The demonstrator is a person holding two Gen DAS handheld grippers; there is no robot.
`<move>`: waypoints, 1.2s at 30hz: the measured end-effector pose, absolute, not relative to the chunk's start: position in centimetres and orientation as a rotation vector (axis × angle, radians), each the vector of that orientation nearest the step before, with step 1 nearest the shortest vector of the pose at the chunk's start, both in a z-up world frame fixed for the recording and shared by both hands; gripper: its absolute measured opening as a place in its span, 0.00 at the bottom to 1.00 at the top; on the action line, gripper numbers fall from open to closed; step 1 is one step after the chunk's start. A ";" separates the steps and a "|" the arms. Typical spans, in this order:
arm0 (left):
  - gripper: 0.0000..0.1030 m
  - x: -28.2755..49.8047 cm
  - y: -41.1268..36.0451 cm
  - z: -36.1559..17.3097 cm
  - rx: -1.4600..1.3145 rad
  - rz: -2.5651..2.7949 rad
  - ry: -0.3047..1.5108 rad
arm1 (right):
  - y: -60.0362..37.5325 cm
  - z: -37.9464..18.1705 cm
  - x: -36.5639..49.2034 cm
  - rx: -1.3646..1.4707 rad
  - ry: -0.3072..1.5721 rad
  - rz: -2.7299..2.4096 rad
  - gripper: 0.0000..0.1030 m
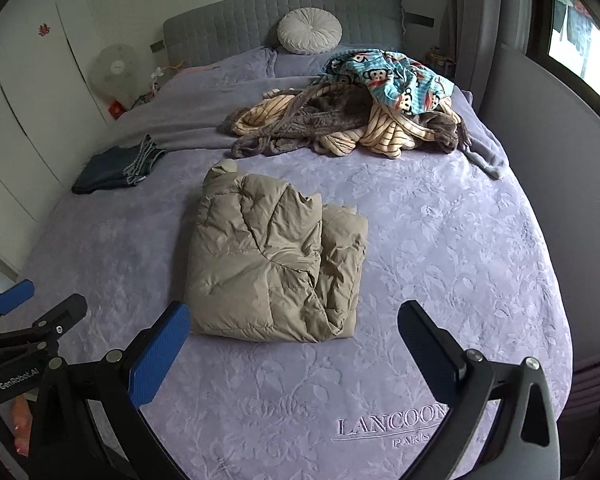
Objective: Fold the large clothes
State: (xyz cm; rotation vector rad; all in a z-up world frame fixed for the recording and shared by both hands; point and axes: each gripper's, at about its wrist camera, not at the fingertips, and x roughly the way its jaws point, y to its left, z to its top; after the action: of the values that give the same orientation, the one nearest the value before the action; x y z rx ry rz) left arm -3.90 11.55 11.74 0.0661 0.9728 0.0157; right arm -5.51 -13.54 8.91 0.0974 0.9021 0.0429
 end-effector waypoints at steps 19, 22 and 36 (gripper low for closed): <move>1.00 -4.3 11.3 10.8 0.066 0.051 0.990 | -14.2 8.6 -5.2 0.117 0.925 0.023 1.00; 1.00 -4.2 11.2 10.7 0.064 0.051 0.993 | -14.2 8.5 -5.2 0.115 0.924 0.026 1.00; 1.00 -4.0 11.4 10.6 0.063 0.057 0.998 | -14.3 8.5 -5.1 0.115 0.926 0.027 1.00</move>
State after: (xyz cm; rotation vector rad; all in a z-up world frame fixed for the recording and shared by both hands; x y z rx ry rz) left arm -4.00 11.45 10.56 0.0628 0.9979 0.0571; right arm -5.11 -14.26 8.53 0.1150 0.9264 0.0272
